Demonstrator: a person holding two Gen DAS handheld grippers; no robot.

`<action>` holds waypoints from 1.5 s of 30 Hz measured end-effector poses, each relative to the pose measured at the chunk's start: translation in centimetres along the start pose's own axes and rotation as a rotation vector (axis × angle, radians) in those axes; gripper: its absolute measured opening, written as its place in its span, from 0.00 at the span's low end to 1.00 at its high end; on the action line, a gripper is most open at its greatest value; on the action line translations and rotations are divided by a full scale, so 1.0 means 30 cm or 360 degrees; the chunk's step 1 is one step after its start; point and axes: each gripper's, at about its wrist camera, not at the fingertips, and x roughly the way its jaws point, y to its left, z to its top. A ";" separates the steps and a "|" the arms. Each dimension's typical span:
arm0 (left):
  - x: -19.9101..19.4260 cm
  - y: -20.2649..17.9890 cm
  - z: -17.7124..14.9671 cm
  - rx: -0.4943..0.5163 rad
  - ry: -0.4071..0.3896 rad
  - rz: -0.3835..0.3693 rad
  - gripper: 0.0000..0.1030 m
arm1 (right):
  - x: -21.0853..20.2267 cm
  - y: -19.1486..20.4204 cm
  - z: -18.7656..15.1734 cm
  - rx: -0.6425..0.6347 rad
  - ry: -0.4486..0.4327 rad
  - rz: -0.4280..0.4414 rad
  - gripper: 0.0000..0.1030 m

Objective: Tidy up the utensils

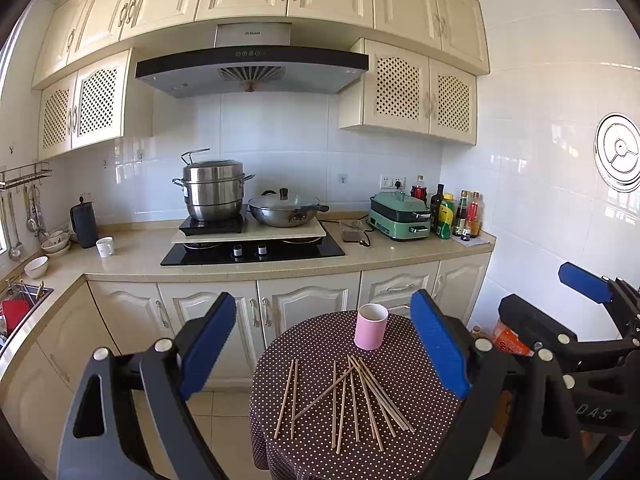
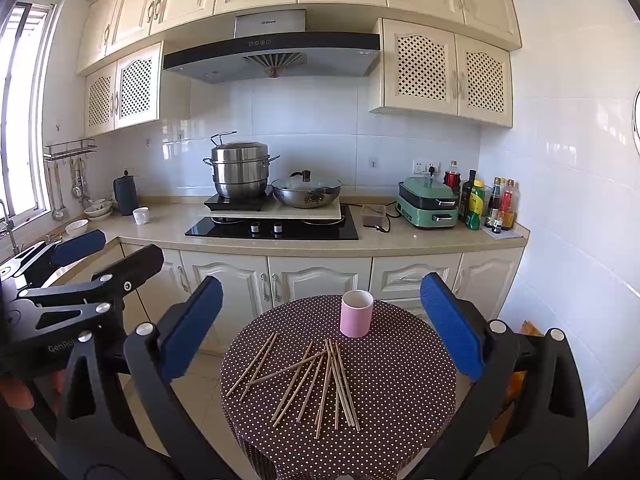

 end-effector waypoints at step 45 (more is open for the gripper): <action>0.364 0.062 -0.039 -0.0010 0.0239 -0.0042 0.85 | 0.346 -0.050 -0.041 0.0027 0.0245 0.0023 0.94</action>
